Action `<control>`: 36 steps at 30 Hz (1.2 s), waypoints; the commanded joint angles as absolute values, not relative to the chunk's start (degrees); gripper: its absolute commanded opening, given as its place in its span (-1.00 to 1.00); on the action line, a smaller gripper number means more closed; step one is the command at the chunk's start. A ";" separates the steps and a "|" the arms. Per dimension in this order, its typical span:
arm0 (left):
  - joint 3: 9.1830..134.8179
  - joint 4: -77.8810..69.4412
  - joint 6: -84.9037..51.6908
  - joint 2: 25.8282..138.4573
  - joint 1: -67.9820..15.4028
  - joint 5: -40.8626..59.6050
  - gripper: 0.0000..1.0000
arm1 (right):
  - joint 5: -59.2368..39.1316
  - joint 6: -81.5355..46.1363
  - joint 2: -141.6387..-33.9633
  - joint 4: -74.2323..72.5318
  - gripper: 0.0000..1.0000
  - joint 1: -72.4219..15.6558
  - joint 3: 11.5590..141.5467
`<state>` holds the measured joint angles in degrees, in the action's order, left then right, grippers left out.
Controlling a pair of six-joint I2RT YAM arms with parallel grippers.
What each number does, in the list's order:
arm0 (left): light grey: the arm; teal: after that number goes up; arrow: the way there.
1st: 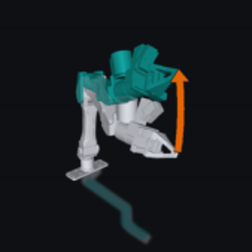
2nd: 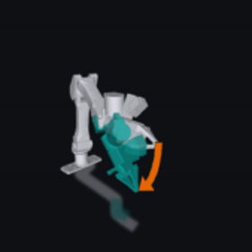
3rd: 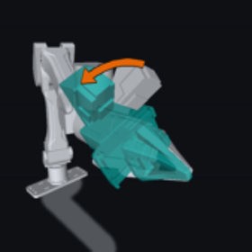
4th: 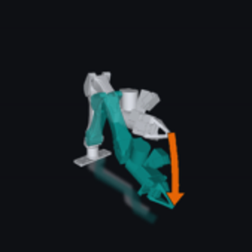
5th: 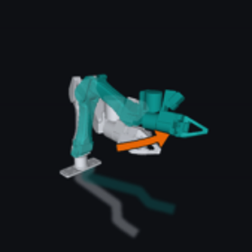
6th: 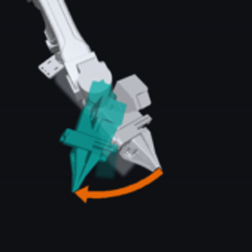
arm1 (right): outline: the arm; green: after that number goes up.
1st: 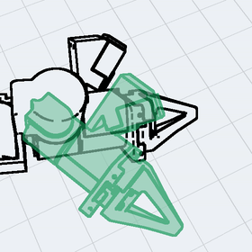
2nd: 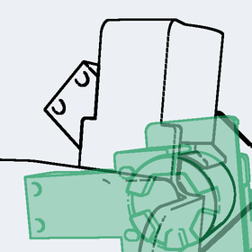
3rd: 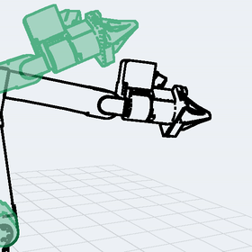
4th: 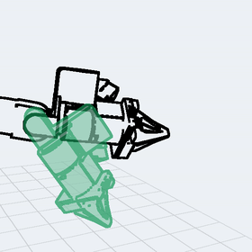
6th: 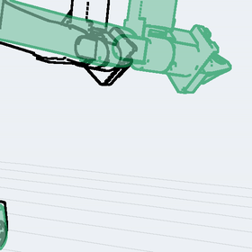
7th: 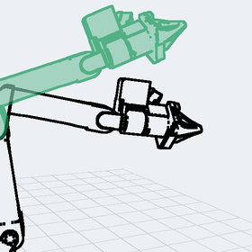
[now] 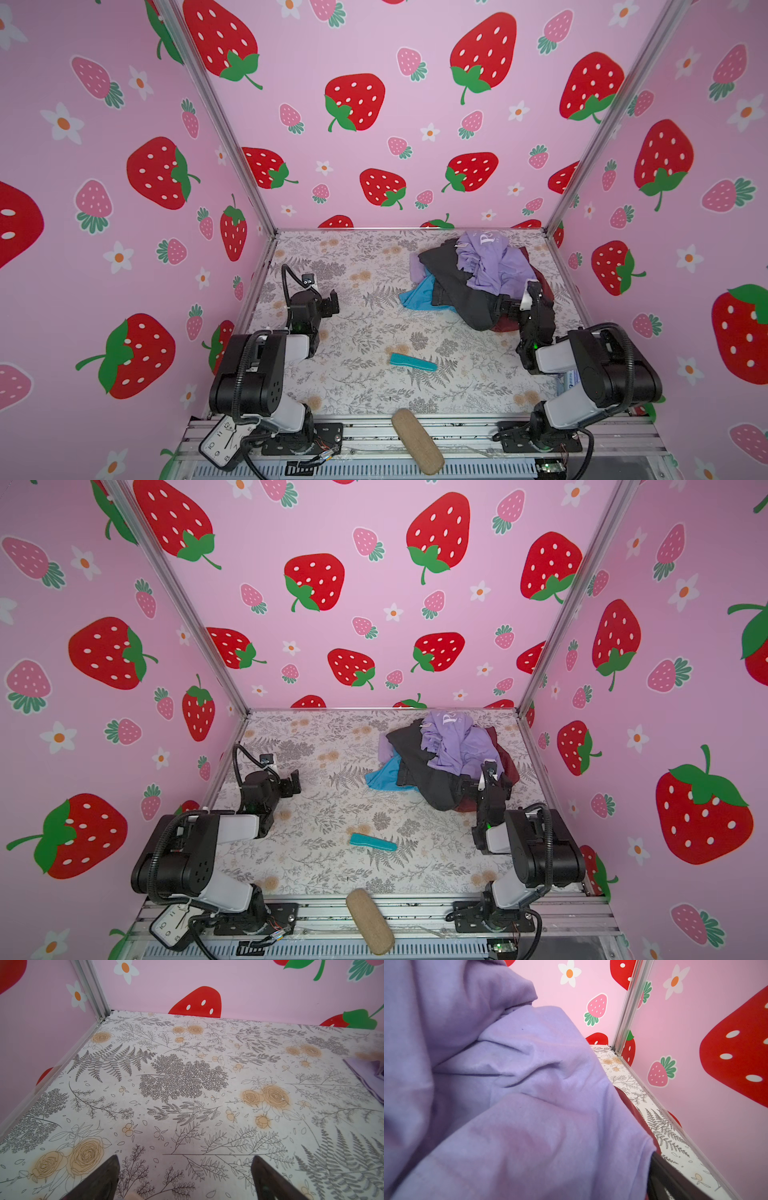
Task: Pick out a specific cloth from the pile
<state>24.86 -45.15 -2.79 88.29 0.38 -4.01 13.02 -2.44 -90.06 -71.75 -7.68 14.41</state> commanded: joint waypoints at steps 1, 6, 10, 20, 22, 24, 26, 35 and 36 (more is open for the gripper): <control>25.99 -43.94 -2.54 88.64 0.54 -3.59 0.99 | 13.46 -1.78 -90.00 -73.13 0.99 -7.33 14.59; 28.29 -38.43 -2.19 85.89 0.33 -2.93 0.99 | 16.38 -2.23 -83.02 -55.36 0.99 -7.62 21.06; 34.72 -21.69 -1.80 79.56 -0.70 -1.23 0.97 | 16.37 -3.83 -76.50 -41.27 0.99 -7.67 25.82; 42.63 -6.88 -6.93 72.42 -2.30 30.87 0.98 | 16.33 -12.45 -67.33 -2.83 0.99 -10.07 41.23; 43.52 -7.48 -8.24 72.84 -2.51 38.53 0.99 | 17.09 -13.27 -65.50 1.53 0.99 -12.25 42.60; 43.98 -8.50 -9.55 73.20 -2.63 44.07 0.99 | 17.58 -14.03 -63.57 4.38 0.99 -15.06 43.44; 44.44 -9.11 -10.32 73.47 -2.85 48.74 0.99 | 18.69 -14.95 -62.11 6.95 0.99 -18.12 44.85; 44.68 -11.87 -11.33 75.46 -3.64 63.26 0.98 | 23.48 -15.13 -71.46 18.57 0.99 -34.05 60.17; 44.78 -11.89 -11.38 75.79 -3.73 64.03 0.98 | 23.75 -14.81 -73.68 18.72 0.99 -35.63 61.84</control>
